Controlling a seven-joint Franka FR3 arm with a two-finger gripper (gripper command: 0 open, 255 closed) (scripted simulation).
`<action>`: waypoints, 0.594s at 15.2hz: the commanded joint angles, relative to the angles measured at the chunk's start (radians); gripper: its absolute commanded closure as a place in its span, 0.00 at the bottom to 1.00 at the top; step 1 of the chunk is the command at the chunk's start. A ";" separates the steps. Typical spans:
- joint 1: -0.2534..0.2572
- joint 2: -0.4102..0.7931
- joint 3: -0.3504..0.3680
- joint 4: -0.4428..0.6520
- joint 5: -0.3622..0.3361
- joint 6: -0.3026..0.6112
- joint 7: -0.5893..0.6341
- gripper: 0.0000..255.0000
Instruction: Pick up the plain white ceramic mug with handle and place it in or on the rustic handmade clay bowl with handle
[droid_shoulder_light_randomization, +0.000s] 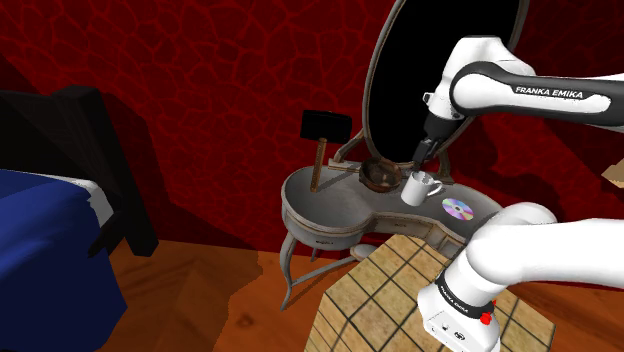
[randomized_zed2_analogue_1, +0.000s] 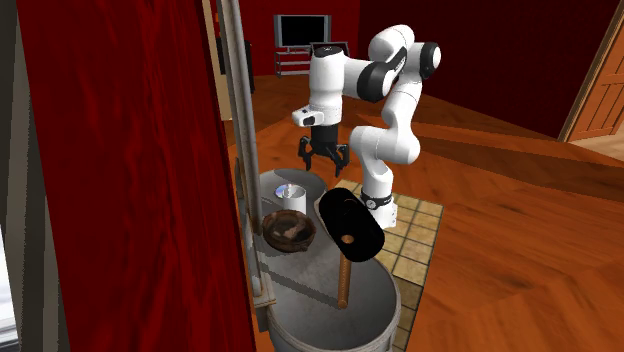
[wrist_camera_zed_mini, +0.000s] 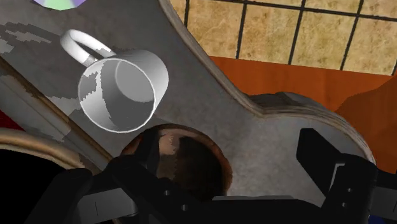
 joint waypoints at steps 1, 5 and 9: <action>-0.024 0.005 -0.059 -0.044 -0.034 0.077 -0.047 0.00; -0.069 0.041 -0.178 -0.115 -0.095 0.233 -0.138 0.00; -0.079 0.080 -0.220 -0.155 -0.118 0.322 -0.159 0.00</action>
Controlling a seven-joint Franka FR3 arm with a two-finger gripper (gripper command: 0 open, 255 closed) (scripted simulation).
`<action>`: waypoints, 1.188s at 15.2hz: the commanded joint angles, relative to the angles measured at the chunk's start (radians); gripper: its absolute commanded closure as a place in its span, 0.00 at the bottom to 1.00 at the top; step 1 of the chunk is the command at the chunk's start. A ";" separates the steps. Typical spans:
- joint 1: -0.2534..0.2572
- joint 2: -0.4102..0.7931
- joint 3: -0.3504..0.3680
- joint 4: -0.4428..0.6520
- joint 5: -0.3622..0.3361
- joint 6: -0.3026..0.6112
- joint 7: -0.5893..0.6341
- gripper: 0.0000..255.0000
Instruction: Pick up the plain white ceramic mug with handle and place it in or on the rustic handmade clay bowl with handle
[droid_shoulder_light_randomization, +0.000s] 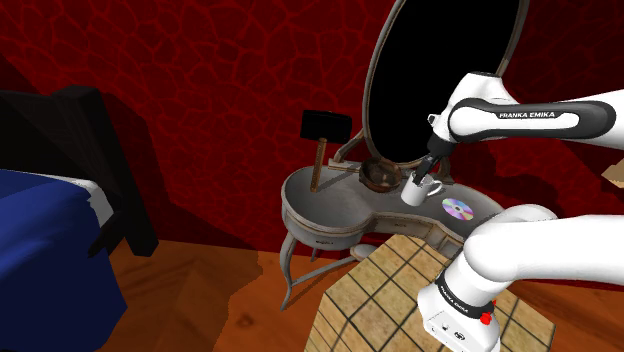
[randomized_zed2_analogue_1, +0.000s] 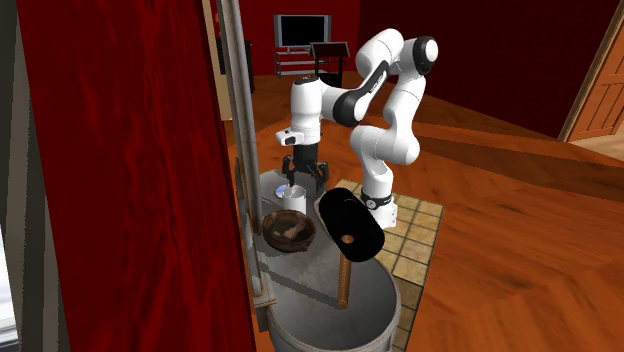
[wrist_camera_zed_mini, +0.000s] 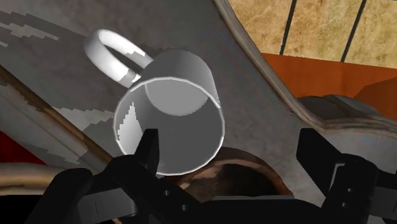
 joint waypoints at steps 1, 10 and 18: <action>-0.005 0.017 -0.015 -0.020 -0.011 0.039 -0.006 0.00; -0.006 0.052 -0.031 -0.050 -0.024 0.105 -0.005 0.00; -0.006 0.052 -0.031 -0.050 -0.024 0.104 -0.005 1.00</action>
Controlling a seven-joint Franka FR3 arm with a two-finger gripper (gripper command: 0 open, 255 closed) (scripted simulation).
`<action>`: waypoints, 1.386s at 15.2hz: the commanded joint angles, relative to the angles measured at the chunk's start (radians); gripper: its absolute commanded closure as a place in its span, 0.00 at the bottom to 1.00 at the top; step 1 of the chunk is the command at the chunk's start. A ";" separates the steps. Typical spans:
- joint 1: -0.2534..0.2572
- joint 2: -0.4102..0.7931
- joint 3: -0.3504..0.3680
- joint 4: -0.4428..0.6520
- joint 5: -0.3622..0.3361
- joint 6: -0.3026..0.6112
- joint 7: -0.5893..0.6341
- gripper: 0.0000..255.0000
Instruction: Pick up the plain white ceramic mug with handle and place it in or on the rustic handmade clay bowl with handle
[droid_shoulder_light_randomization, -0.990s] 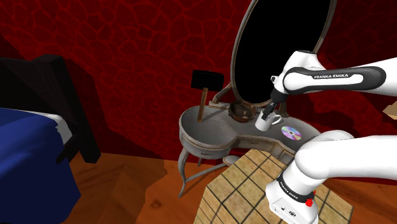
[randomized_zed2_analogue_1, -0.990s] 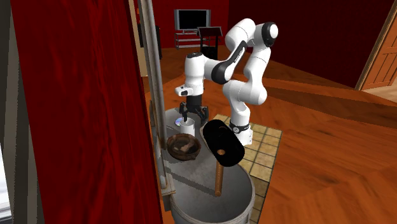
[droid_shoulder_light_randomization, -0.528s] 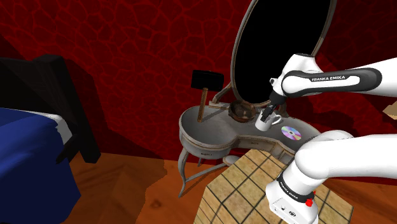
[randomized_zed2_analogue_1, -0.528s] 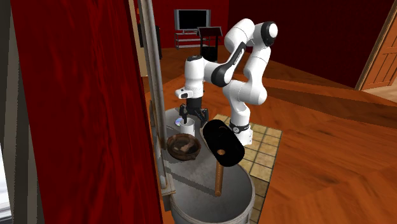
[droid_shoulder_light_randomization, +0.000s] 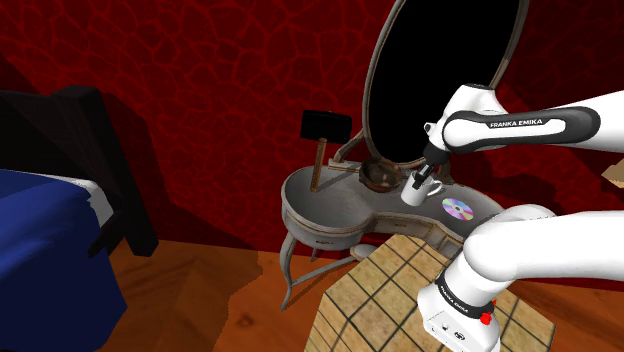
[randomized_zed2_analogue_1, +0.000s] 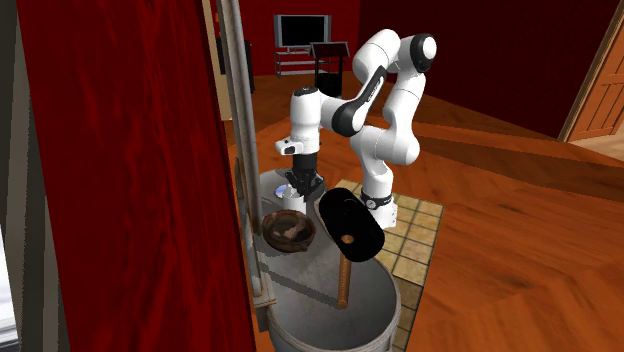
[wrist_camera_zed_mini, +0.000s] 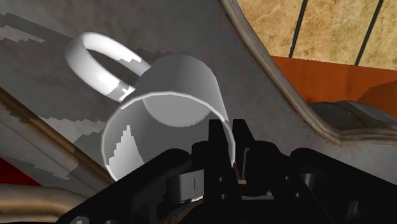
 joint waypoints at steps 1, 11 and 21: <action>0.000 0.000 0.000 0.000 0.000 0.000 0.000 1.00; 0.006 -0.049 0.026 0.056 0.023 -0.104 0.000 1.00; 0.019 -0.095 0.065 0.165 0.058 -0.259 -0.001 1.00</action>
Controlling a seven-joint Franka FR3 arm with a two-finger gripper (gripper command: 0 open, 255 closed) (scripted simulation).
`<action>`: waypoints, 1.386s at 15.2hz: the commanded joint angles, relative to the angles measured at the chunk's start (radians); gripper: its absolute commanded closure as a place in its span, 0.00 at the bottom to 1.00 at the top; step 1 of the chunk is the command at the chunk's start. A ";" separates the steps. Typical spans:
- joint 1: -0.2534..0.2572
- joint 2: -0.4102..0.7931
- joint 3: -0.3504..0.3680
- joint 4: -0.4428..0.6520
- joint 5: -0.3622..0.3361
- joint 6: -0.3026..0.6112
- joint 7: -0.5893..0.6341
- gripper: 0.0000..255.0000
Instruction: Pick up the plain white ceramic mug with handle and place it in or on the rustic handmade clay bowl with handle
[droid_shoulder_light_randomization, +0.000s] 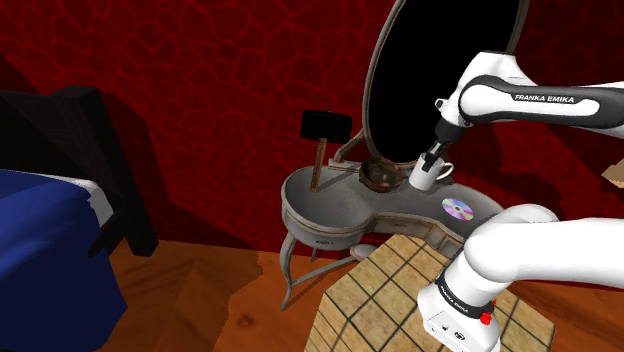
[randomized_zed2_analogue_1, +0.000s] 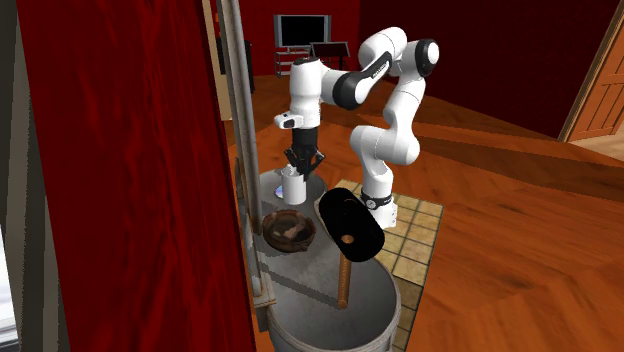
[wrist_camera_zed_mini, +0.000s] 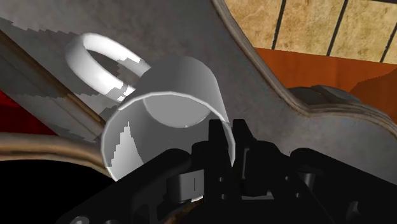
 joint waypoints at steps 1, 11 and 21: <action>0.004 -0.001 0.007 0.028 0.007 -0.028 -0.001 1.00; 0.018 -0.008 0.038 0.156 0.038 -0.164 -0.002 1.00; 0.077 0.123 0.094 0.341 0.103 -0.221 0.050 1.00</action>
